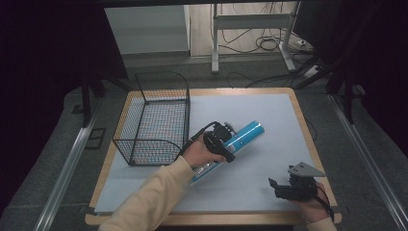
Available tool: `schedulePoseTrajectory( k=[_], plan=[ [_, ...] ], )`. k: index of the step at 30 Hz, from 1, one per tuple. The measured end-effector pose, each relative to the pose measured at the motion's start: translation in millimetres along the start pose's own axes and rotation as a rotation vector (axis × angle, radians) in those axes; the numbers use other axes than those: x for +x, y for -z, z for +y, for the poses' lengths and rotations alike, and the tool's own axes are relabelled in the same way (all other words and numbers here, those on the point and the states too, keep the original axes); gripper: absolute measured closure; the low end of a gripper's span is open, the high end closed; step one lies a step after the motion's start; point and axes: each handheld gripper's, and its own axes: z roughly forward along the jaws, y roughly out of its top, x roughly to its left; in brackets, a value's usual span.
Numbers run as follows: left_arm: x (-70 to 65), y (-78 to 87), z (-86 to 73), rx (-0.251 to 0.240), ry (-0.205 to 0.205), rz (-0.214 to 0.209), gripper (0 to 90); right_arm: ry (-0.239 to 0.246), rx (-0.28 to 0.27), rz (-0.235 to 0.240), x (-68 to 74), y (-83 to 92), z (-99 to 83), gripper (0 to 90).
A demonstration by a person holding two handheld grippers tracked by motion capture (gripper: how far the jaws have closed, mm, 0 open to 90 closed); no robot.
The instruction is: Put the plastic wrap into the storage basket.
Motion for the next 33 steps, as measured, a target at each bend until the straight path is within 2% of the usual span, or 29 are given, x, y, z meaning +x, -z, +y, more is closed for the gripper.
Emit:
schedulePoseTrajectory(
  k=[18,33],
  plan=[
    [4.3,26.9,6.1,-0.059,0.009,0.011,31.9,-0.001,0.001,-0.001,0.0,0.1,0.1,11.9],
    [13.5,41.8,12.5,-0.081,0.023,0.025,31.9,-0.008,0.001,-0.006,-0.9,0.0,-0.1,12.0]
  ],
)
